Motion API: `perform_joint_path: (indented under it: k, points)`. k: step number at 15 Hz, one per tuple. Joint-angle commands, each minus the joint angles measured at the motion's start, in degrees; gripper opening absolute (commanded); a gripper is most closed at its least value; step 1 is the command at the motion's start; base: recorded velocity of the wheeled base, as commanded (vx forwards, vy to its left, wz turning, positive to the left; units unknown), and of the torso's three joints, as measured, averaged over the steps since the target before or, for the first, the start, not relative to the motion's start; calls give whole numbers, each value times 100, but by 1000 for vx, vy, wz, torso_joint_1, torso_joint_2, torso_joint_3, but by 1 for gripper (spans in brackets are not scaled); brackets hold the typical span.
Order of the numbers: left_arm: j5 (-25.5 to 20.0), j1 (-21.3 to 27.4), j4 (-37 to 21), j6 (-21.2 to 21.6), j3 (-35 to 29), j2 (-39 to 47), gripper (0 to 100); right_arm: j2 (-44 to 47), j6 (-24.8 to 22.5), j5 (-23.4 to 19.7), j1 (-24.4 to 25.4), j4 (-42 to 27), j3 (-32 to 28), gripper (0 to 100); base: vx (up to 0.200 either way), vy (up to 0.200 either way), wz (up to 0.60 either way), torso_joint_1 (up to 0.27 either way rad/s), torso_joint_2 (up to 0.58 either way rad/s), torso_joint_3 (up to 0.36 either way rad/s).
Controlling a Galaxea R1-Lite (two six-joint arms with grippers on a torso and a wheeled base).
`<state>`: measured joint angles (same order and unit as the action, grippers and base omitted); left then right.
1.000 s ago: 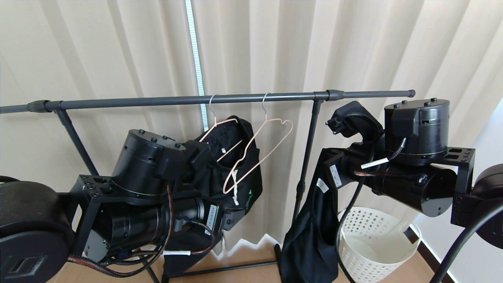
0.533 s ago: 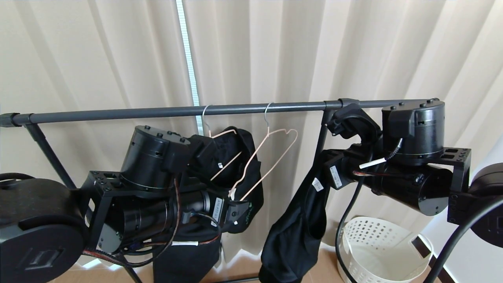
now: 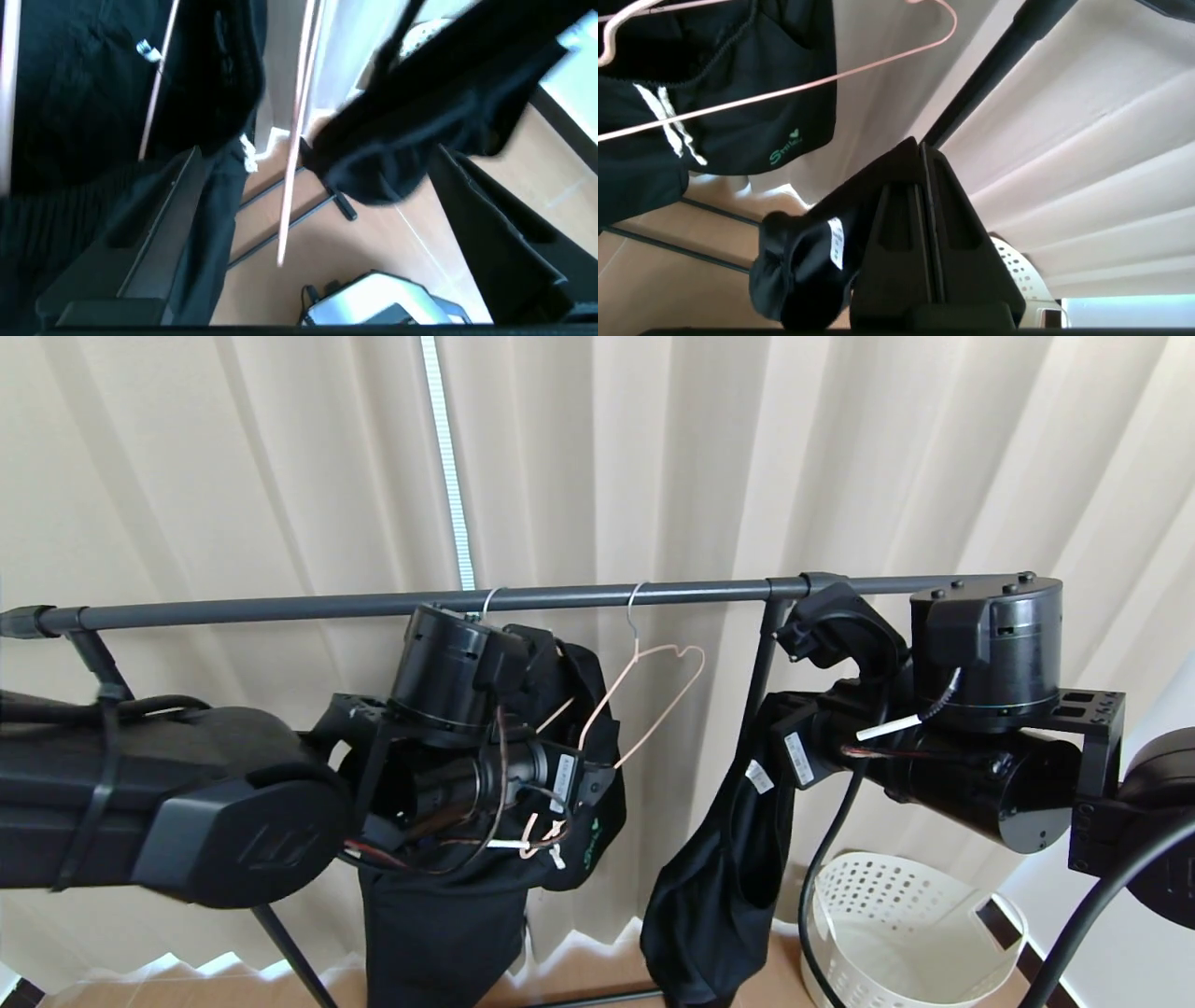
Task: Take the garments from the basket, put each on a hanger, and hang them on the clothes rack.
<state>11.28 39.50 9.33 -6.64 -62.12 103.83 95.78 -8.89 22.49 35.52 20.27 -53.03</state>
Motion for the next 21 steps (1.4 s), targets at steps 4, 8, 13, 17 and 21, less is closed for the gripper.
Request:
perform_joint_path:
  k: [4, 8, 13, 17, 21]
  points:
    - [68, -241, -1, 14, -907, 1008, 100, -24, -8, 1, -19, 3, 3, 0, 0, 0, 0, 0, 0, 0]
    - [156, -267, 8, 14, -960, 1149, 100, -7, -8, 1, -19, 3, 3, 0, 0, 0, 0, 0, 0, 0]
    - [156, -258, 263, 14, -1012, 1368, 100, 11, 1, 1, -19, 3, 12, 0, 0, 0, 0, 0, 0, 0]
    - [156, -267, 263, 14, -1065, 1377, 0, 20, -8, 1, -19, 3, 3, 0, 0, 0, 0, 0, 0, 0]
    - [182, -250, 263, 5, -1012, 1342, 0, 2, -8, 1, -19, 3, 12, 0, 0, 0, 0, 0, 0, 0]
